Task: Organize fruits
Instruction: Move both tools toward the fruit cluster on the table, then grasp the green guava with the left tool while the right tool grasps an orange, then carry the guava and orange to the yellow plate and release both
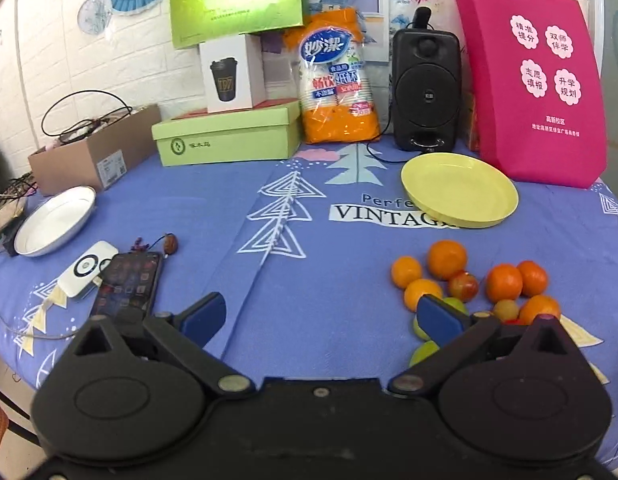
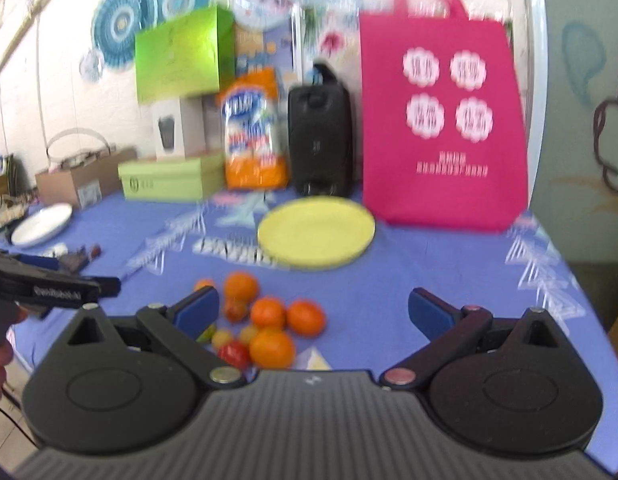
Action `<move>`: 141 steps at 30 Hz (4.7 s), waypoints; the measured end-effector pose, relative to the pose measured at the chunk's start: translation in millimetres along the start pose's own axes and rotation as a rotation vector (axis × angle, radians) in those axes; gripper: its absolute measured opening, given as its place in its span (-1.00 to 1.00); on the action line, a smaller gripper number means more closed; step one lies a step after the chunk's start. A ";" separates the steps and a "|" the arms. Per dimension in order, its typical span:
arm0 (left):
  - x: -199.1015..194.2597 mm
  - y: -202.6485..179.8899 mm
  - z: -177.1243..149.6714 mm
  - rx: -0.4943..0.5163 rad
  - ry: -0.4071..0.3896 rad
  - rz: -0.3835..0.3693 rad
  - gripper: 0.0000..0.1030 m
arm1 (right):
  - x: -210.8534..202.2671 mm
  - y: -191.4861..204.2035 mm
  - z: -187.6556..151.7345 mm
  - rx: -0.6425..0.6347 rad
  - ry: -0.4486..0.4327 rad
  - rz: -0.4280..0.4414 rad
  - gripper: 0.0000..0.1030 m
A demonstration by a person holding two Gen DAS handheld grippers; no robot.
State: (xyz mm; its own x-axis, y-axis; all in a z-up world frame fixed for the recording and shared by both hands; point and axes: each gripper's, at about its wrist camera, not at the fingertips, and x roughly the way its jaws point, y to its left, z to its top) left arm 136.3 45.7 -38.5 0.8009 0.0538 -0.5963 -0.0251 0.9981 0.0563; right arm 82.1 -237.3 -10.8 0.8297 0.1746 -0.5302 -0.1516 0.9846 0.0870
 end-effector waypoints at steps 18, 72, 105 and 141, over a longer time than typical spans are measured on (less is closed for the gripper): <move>7.7 -15.9 -14.6 0.074 0.048 -0.016 1.00 | 10.8 10.6 -9.6 -0.057 0.032 -0.041 1.00; 67.6 -47.1 -40.6 0.134 0.141 -0.338 -0.29 | 67.9 -0.5 -34.1 -0.143 0.121 0.167 0.74; 63.2 -36.7 -40.0 0.100 0.134 -0.341 -0.29 | 107.3 13.2 -45.2 -0.140 0.202 0.209 -0.21; 80.6 -47.1 67.3 0.126 0.002 -0.374 -0.29 | 91.3 -17.4 33.1 -0.146 0.055 0.165 -0.21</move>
State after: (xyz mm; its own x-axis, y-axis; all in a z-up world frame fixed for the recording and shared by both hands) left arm 242.3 1.0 -35.3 0.7394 -0.3131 -0.5960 0.3423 0.9372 -0.0676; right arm 178.2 -238.2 -32.9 0.7572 0.3283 -0.5647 -0.3620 0.9305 0.0555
